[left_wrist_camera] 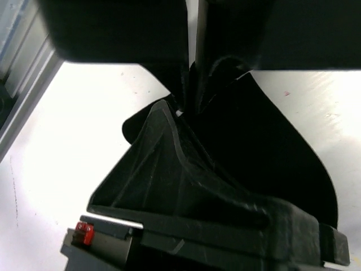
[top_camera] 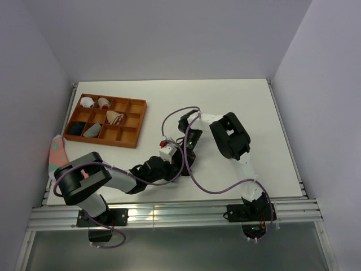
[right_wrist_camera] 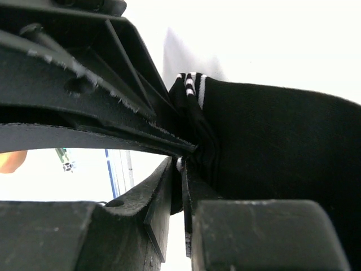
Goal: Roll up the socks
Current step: Roll the sock at the center of the board.
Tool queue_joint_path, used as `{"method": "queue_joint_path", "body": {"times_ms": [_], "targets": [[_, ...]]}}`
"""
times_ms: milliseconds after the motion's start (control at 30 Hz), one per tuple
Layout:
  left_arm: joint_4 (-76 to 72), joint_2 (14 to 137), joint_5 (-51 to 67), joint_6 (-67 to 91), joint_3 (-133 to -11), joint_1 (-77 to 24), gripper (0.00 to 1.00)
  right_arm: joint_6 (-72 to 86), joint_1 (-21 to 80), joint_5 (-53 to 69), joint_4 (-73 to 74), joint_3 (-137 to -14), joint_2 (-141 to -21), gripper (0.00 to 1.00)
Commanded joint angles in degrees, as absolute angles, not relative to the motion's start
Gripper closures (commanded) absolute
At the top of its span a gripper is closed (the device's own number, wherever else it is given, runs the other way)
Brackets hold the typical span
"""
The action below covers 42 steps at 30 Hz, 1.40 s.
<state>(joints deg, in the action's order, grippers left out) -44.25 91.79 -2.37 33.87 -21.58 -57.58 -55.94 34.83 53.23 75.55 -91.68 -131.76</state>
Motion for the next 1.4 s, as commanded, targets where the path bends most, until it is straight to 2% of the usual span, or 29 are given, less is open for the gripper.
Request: {"method": "queue_joint_path", "body": {"times_ms": [0,33,233,333,700,900,1067,1233,1367], "targets": [[-35.34,94.04,-1.94,34.10,-23.73,-57.92,0.96,-54.68,35.07,54.06,75.97,-89.13,-127.01,0.81],[-34.03,94.13,-1.06,34.45,-24.69,-57.92,0.99,-52.14,35.07,53.44,73.94,-88.16,-126.04,0.77],[-28.40,94.92,2.29,40.41,-26.80,-57.92,1.00,-45.89,34.46,50.19,64.34,-82.62,-117.96,0.57],[-24.97,94.75,2.55,43.23,-27.59,-57.83,1.00,-43.16,33.84,48.52,60.39,-80.08,-113.92,0.53],[-7.31,92.46,0.96,55.28,-34.97,-57.13,1.00,-34.19,26.56,42.28,47.91,-70.67,-101.08,0.49],[-0.19,94.22,7.02,58.80,-40.86,-54.32,1.00,-33.57,24.17,38.77,40.54,-64.00,-90.81,0.48],[-0.18,95.45,19.22,59.33,-42.54,-48.35,1.00,-37.26,24.52,37.53,34.72,-56.27,-80.43,0.45],[2.81,98.43,26.27,58.54,-43.94,-43.96,1.00,-42.71,29.25,33.33,31.82,-51.51,-73.85,0.44],[2.82,99.23,29.09,58.62,-43.77,-41.93,1.00,-43.07,40.83,25.69,26.38,-45.20,-70.49,0.42]]}}
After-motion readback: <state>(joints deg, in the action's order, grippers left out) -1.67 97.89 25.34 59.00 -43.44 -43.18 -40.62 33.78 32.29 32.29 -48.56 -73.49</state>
